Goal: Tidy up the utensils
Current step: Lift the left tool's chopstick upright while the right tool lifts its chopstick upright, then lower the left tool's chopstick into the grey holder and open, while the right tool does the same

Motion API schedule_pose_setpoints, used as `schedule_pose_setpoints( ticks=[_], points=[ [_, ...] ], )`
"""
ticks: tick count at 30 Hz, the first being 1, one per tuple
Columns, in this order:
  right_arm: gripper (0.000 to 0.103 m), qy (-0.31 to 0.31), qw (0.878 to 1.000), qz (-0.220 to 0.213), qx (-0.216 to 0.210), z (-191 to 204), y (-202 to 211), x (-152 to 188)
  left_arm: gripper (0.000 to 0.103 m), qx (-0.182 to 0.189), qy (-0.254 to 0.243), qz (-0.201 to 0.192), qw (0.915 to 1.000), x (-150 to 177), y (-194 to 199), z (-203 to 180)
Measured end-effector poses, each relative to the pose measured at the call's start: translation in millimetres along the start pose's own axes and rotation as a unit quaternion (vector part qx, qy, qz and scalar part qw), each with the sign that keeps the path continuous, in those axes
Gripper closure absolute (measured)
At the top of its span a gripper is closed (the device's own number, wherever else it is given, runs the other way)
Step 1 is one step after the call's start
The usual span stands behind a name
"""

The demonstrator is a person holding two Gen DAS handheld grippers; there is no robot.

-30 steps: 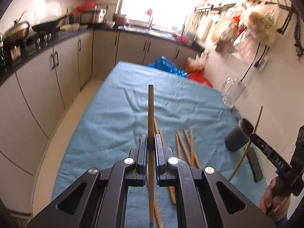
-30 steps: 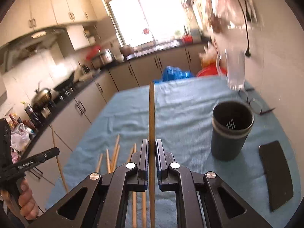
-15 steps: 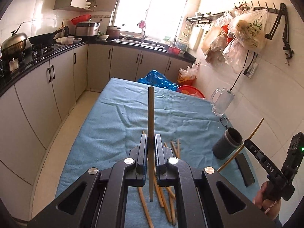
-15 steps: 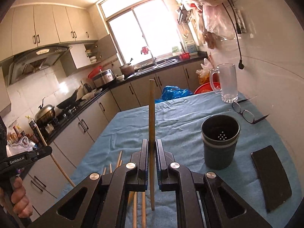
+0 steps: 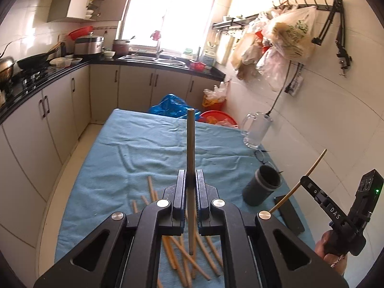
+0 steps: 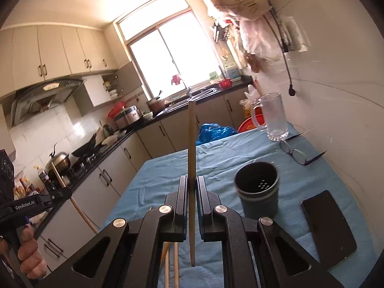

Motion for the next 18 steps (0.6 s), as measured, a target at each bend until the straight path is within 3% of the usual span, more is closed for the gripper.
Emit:
schedule_pose_setpoints(
  ticks=[10, 18],
  points=[
    [0.095, -0.041, 0.998, -0.041, 0.020, -38.8, 28.2, -24.5, 0.097, 0.040, -0.024, 0.002, 0.9989, -23.2, -18.2, -50.0],
    [0.095, -0.063, 0.995, -0.076, 0.034, -68.0, 44.6, -65.1, 0.097, 0.077, -0.021, 0.002, 0.9968, -59.8, -43.3, -92.0]
  ],
)
Point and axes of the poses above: each gripper's, at about its wrist camera, not at the fingertips, and y roughly against the way its jaws point, z to its left, x to its underside, the point moved 1 cm from there along -y, roughly the way its jaws point, and after that the axes turned 4 degrees about z, right-handed, at the moved point
